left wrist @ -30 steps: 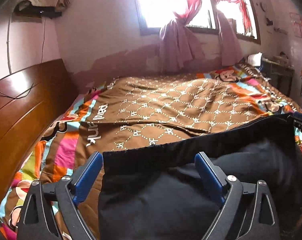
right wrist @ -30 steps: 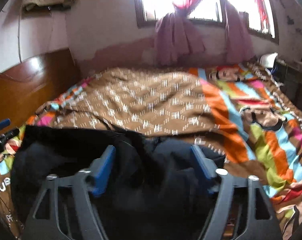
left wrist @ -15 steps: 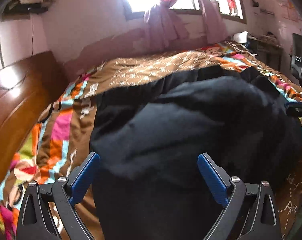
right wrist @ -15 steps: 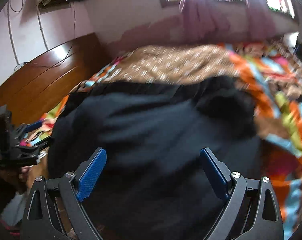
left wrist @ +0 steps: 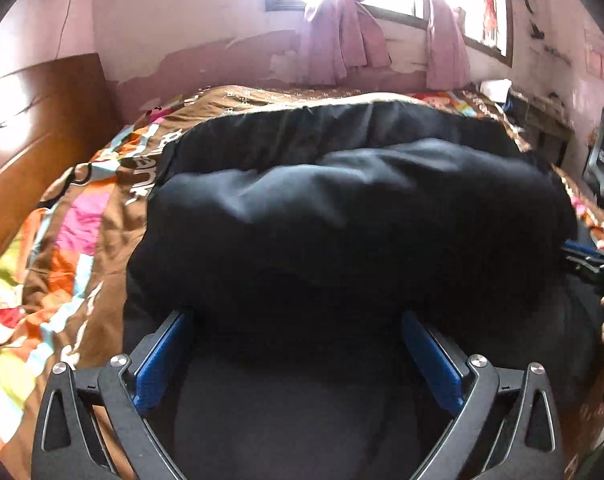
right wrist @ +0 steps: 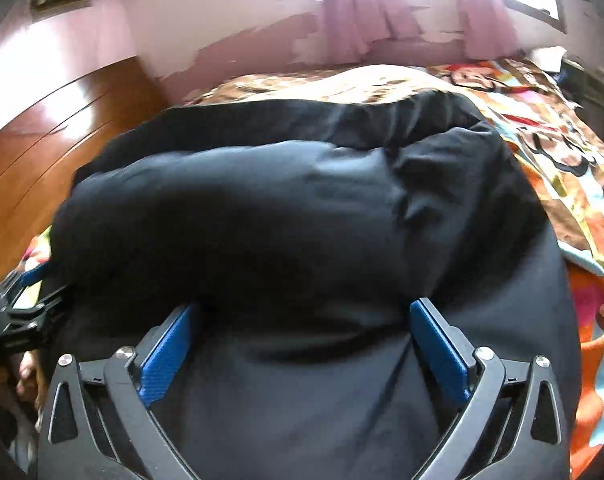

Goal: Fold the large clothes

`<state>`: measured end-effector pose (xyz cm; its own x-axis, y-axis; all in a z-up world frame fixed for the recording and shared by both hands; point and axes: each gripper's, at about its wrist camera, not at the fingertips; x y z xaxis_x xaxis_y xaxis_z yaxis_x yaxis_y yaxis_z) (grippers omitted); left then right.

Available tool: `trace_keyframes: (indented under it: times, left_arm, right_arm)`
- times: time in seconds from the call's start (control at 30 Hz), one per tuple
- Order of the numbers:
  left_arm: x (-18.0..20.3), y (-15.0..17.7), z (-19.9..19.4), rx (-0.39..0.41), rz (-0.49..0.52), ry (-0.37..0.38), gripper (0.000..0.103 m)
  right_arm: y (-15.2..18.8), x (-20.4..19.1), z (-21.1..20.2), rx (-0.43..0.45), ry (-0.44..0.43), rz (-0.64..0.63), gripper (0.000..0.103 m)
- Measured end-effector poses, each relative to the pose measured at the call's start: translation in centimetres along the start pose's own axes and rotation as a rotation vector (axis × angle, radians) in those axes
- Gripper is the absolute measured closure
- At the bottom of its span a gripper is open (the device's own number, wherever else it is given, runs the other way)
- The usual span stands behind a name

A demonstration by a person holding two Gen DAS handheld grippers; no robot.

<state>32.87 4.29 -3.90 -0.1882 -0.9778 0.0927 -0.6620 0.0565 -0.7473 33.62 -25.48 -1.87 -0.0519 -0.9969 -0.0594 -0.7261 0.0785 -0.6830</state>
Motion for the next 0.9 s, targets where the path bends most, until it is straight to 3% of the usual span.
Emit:
trace_keyframes:
  times: [0.17, 0.3, 0.4, 0.53, 0.9]
  left_arm:
    - [-0.2, -3.2, 2.4, 0.021, -0.003, 0.028, 0.0]
    - [-2.0, -5.8, 4.6, 0.004, -0.107, 0.044, 0.0]
    - [-3.9, -6.5, 6.8, -0.038, -0.197, 0.054, 0.0]
    - [-4.5, -6.1, 8.8, -0.044, -0.229, 0.06, 0.0]
    - [-4.8, -5.4, 9.4, -0.01, -0.243, 0.077, 0.0]
  right_arm:
    - [-3.1, 0.9, 2.7, 0.057, 0.013, -0.028, 0.001]
    - [-6.2, 1.5, 5.2, 0.025, 0.049, -0.038, 0.001]
    - [-7.7, 1.9, 7.4, -0.02, 0.027, -0.041, 0.001]
    - [-7.3, 1.9, 9.1, -0.021, 0.004, -0.024, 0.001]
    - [-6.3, 2.6, 10.6, 0.011, -0.059, 0.015, 0.0]
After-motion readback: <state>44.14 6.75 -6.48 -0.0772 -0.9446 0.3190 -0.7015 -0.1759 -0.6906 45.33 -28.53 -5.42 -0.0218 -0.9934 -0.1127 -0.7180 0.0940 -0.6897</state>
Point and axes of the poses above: each gripper's, at about its wrist camera, not at the fingertips, and z roughly the way its jaws point, x to its right, y to its underside, and after that the axes turned 9 degrees about y, right-handed
